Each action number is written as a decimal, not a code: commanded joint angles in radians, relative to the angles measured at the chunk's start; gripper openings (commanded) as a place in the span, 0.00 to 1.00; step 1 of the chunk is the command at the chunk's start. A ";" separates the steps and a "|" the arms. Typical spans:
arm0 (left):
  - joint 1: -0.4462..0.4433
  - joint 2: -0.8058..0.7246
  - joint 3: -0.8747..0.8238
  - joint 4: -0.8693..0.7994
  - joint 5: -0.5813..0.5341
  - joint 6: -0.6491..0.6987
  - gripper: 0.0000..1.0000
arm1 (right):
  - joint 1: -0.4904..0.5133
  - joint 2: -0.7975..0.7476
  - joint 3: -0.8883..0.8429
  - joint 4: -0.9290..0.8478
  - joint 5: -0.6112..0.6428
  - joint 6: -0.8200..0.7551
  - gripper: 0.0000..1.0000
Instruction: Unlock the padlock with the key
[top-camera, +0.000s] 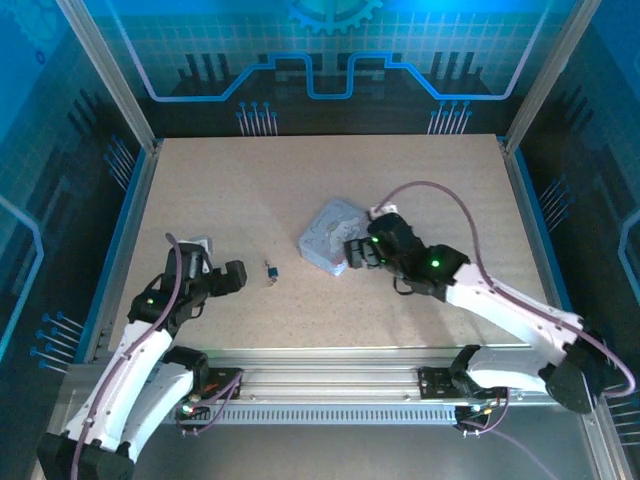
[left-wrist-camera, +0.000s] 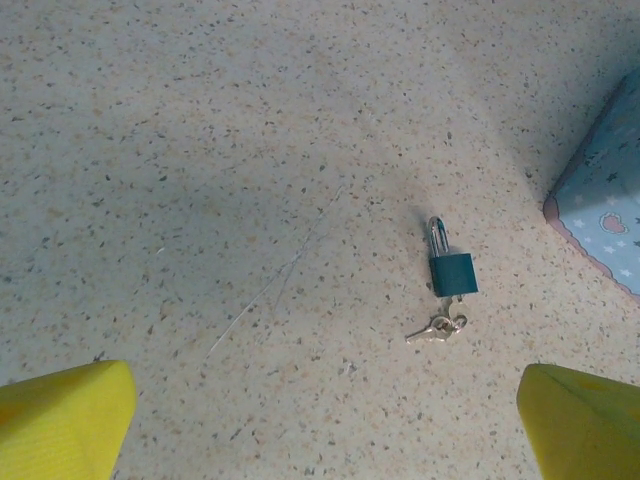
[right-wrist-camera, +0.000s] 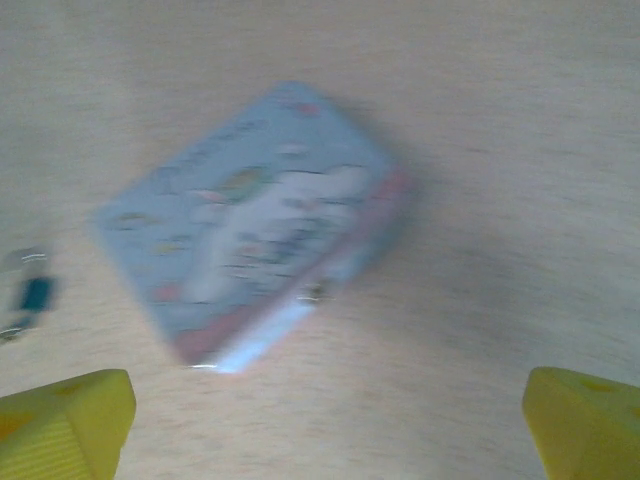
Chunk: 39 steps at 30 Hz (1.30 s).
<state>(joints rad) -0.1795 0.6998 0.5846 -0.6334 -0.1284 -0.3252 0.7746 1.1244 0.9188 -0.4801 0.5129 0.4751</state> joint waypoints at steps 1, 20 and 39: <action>0.000 0.026 -0.002 0.134 0.039 0.080 0.99 | -0.091 -0.136 -0.129 -0.026 0.180 -0.026 1.00; 0.003 0.248 -0.142 0.818 -0.076 0.478 0.99 | -0.746 -0.141 -0.623 0.894 -0.206 -0.268 1.00; 0.033 0.762 -0.321 1.704 -0.083 0.457 0.99 | -0.740 0.355 -0.590 1.396 -0.339 -0.397 1.00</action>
<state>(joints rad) -0.1604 1.4372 0.2756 0.8948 -0.1883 0.1337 0.0391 1.4384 0.3080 0.8120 0.2100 0.1093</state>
